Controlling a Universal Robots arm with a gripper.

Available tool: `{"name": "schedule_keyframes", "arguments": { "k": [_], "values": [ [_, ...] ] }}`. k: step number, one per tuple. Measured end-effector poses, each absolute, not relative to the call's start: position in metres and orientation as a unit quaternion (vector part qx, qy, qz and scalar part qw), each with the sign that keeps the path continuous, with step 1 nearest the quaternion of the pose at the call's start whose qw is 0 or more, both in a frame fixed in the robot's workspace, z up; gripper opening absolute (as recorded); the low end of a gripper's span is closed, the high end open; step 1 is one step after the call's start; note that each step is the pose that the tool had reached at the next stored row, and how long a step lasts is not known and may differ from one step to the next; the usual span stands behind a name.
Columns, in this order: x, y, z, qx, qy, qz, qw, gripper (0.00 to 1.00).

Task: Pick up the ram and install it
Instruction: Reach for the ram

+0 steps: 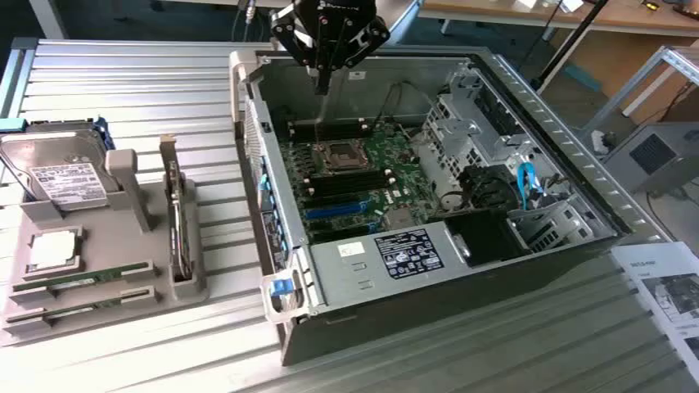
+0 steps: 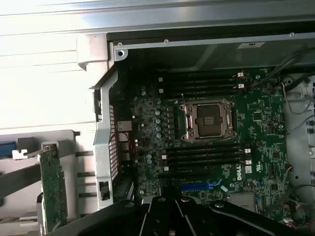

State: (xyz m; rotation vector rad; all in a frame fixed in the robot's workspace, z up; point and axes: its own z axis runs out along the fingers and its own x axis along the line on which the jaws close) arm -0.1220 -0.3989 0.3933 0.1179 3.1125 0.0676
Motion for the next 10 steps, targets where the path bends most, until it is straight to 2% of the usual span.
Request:
{"name": "schedule_keyframes", "arguments": {
  "k": [10],
  "values": [
    [-0.122,-0.3989,0.3933,0.038,0.999,0.022,0.013,0.11]
  ]
}}
